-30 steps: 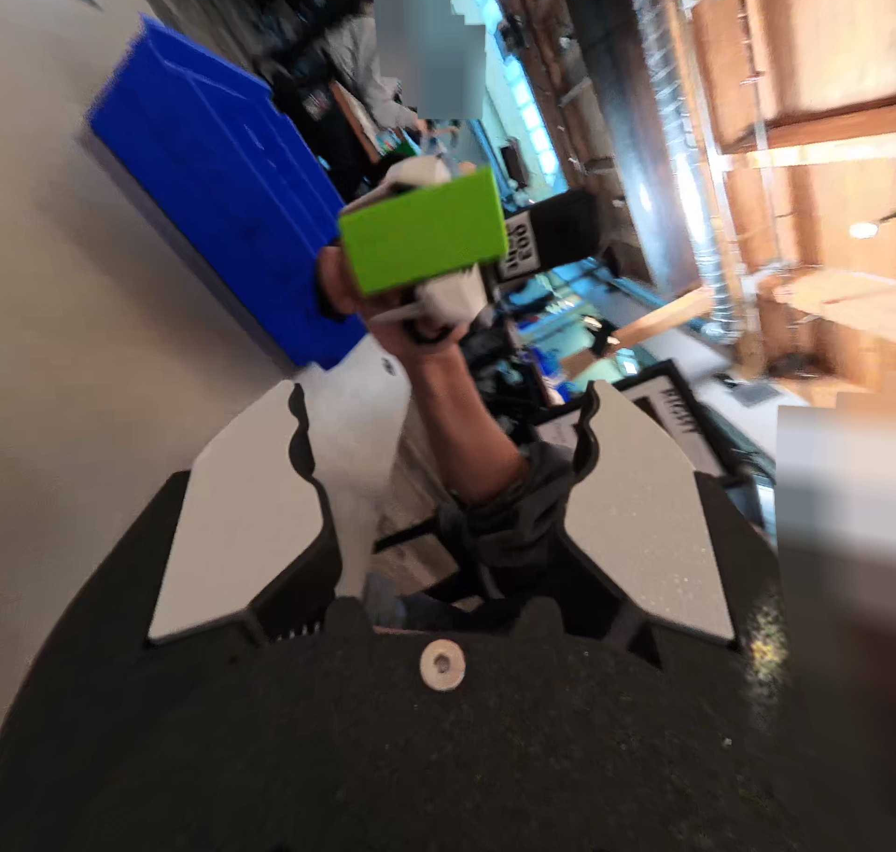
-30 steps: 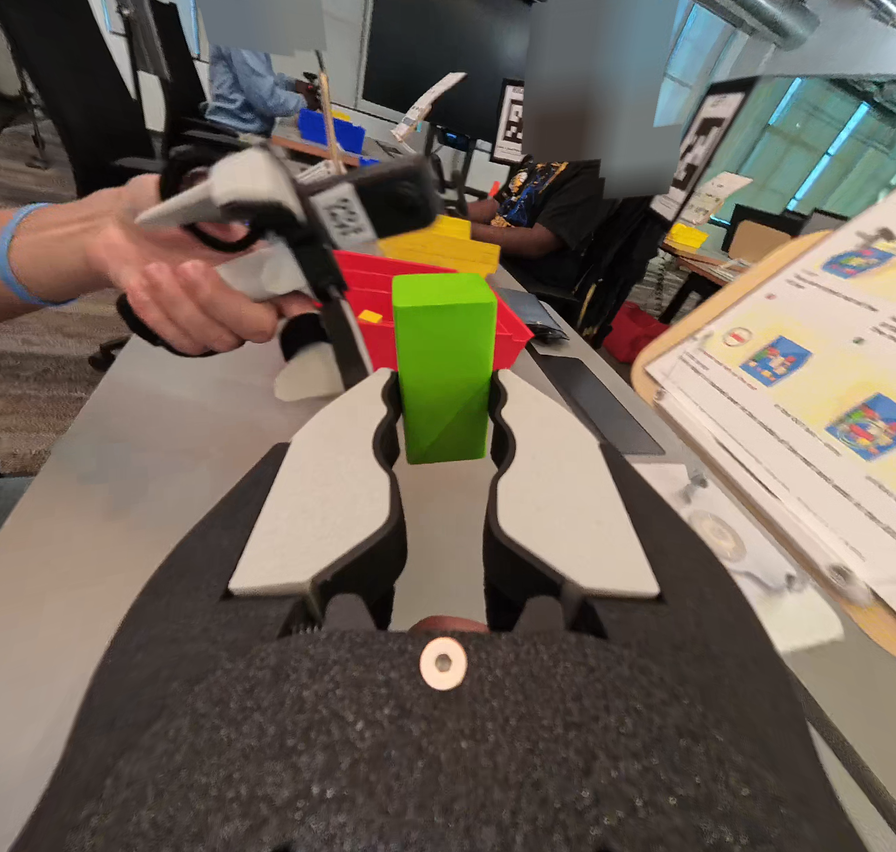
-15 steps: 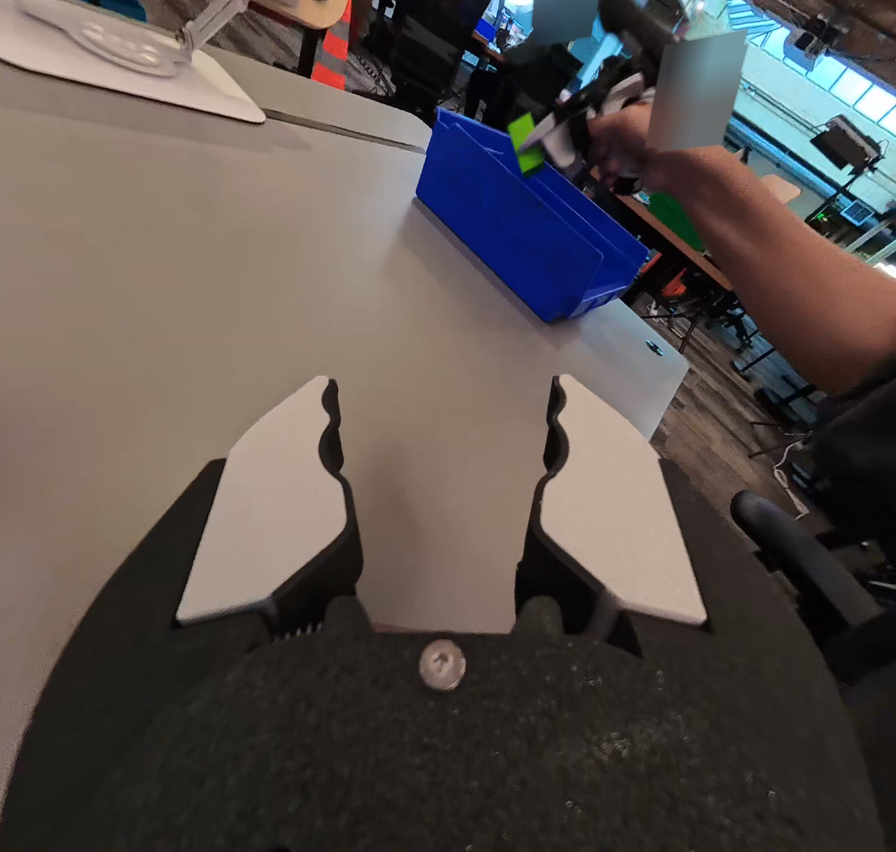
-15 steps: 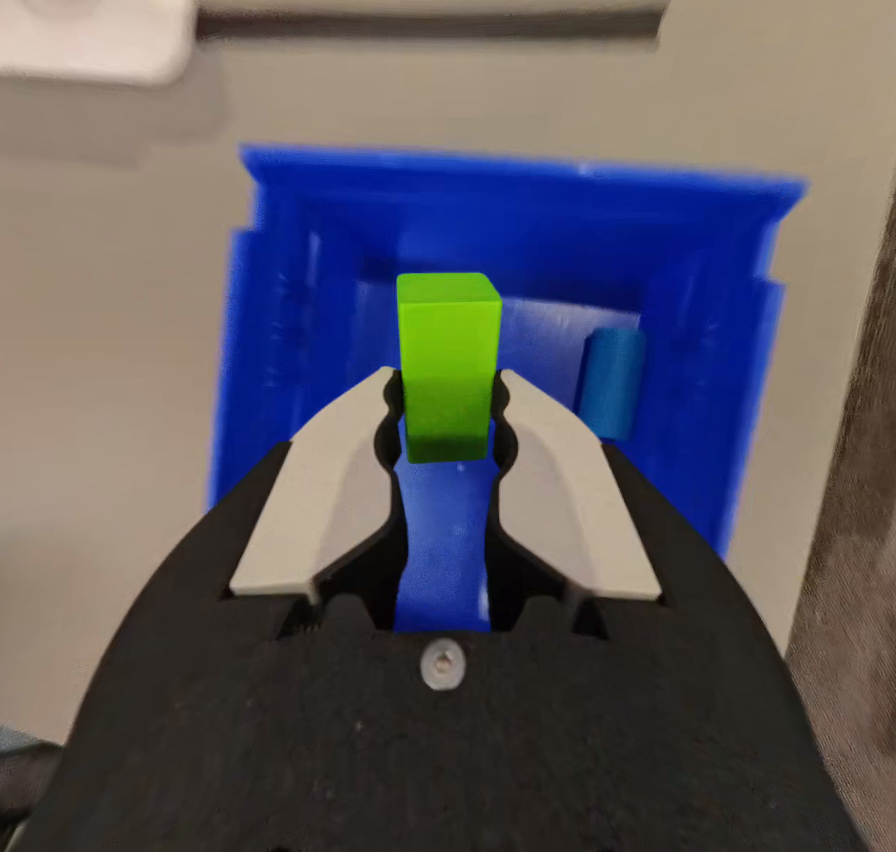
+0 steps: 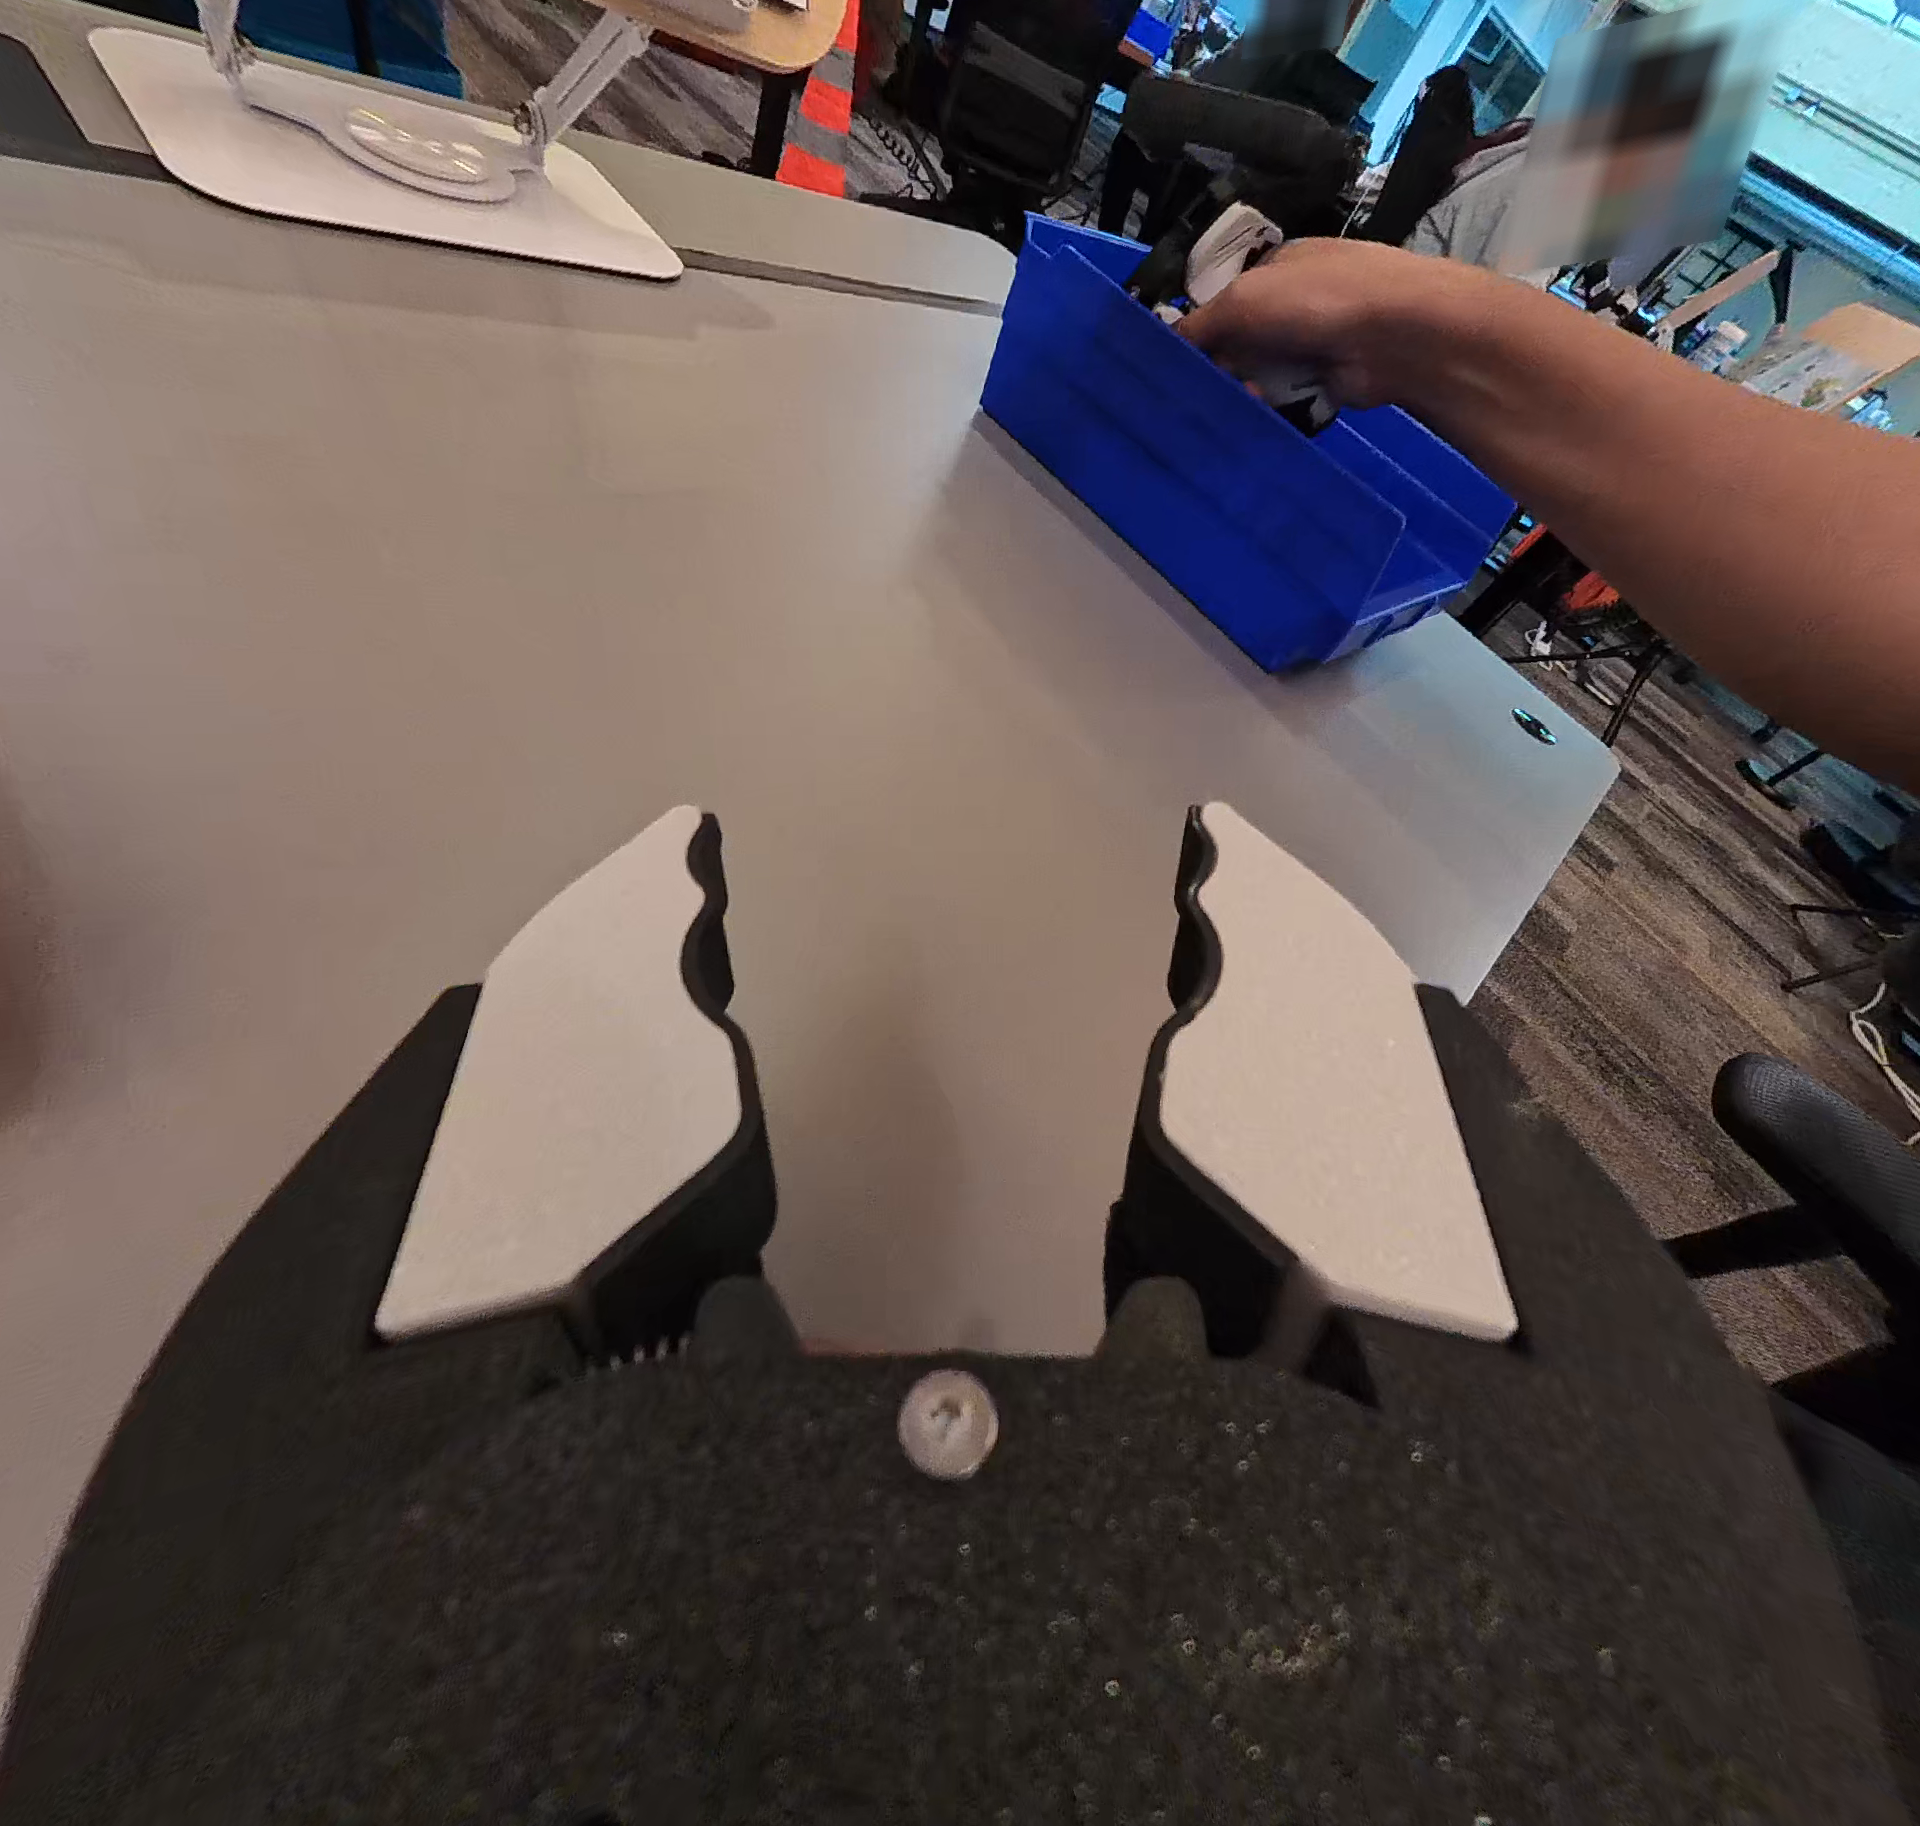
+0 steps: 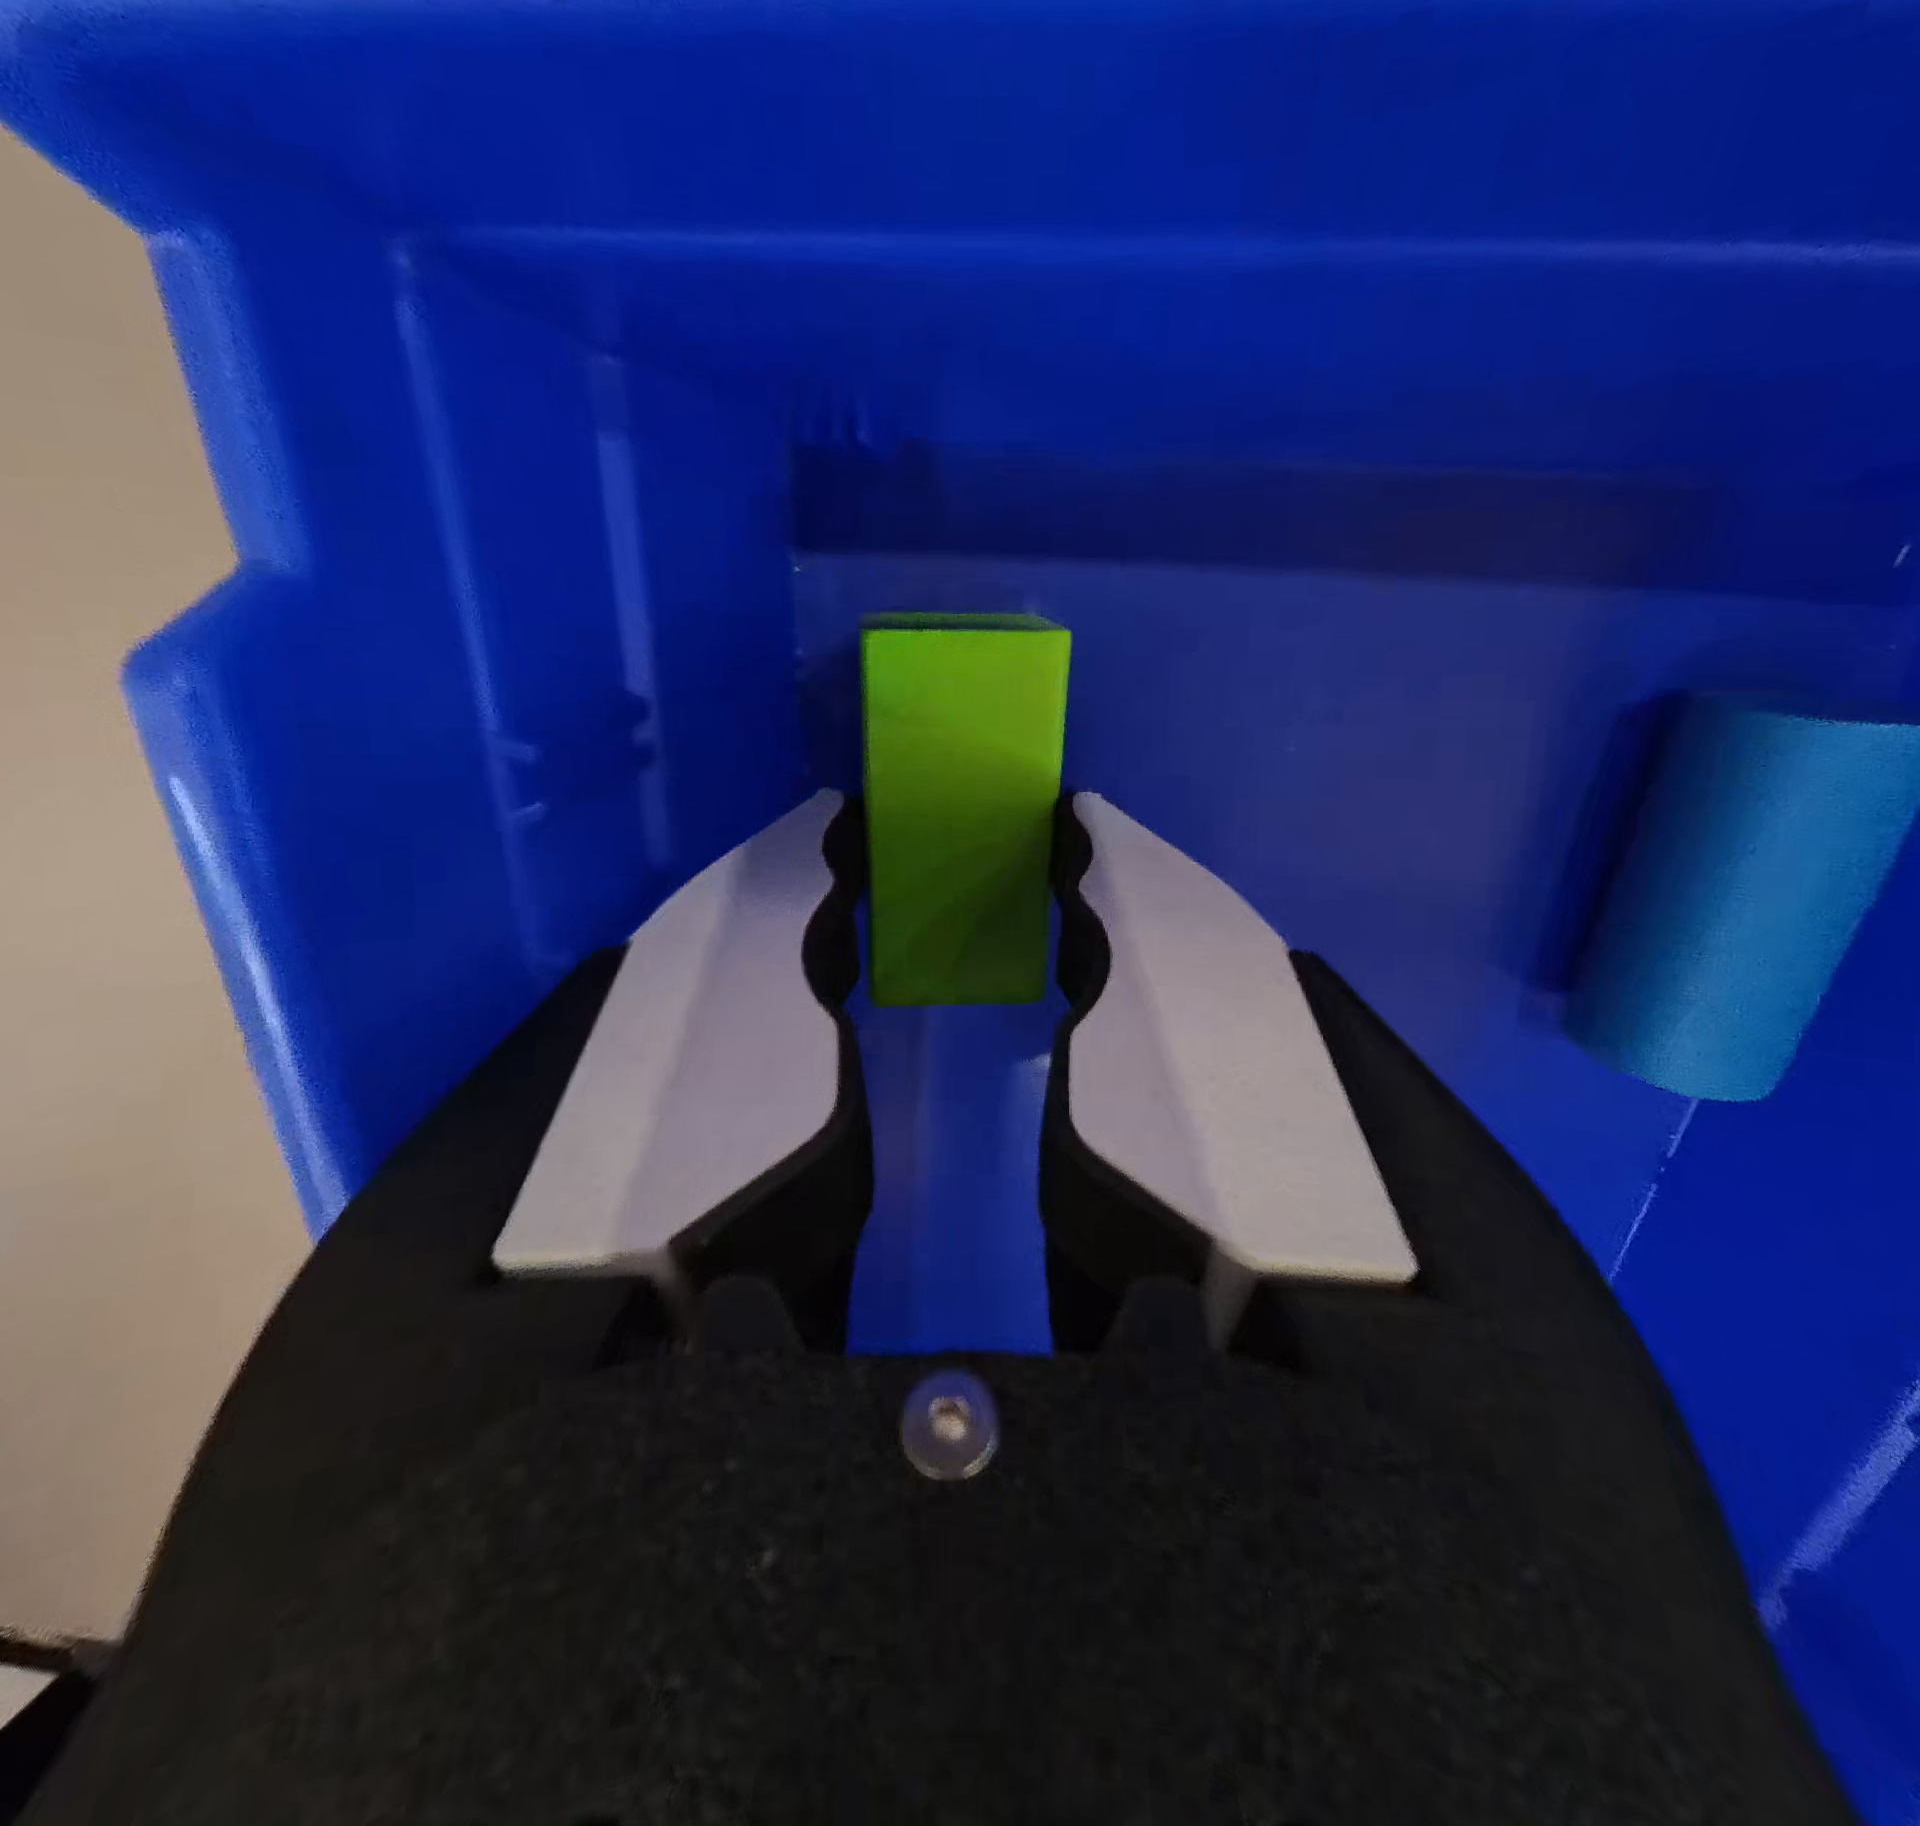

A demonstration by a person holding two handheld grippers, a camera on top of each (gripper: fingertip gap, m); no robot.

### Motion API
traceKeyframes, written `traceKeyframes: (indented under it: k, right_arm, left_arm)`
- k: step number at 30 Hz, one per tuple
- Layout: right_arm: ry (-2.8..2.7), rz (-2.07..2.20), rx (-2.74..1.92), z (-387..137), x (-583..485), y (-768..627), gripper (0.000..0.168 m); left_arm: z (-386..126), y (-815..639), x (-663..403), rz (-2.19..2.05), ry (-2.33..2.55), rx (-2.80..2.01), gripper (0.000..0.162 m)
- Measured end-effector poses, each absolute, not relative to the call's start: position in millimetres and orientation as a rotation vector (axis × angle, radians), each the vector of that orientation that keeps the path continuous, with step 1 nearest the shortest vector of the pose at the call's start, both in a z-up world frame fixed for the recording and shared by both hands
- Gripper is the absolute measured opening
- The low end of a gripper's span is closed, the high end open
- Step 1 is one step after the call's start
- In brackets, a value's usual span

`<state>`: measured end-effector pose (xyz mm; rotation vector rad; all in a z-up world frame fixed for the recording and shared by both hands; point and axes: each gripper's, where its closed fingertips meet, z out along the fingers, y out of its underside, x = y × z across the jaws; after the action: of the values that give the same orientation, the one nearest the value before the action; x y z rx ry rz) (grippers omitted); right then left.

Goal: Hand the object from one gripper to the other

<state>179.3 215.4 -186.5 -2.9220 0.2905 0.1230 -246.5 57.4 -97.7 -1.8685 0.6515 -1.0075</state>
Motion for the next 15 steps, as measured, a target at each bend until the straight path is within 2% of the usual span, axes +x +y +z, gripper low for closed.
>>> traceKeyframes:
  k: [4, 6, 10, 13, 15]
  right_arm:
    - [0.256, 0.138, -2.900, -186, 179, 216, 0.035]
    - [0.255, 0.211, -2.854, -175, 179, 216, 0.048]
    - [0.184, 0.199, -2.607, -109, 187, 194, 0.048]
    - [0.048, 0.298, -2.277, -54, 155, 143, 0.045]
    - [-0.030, 0.357, -2.032, -38, 120, 100, 0.045]
  left_arm:
    - [-98, 55, -246, -0.999, 0.665, -1.871, 0.083]
    - [-96, 56, -248, -0.994, 0.656, -1.868, 0.083]
    - [-93, 58, -255, -0.977, 0.639, -1.861, 0.083]
    - [-96, 63, -261, -0.914, 0.651, -1.856, 0.084]
    - [-97, 65, -264, -0.876, 0.659, -1.855, 0.085]
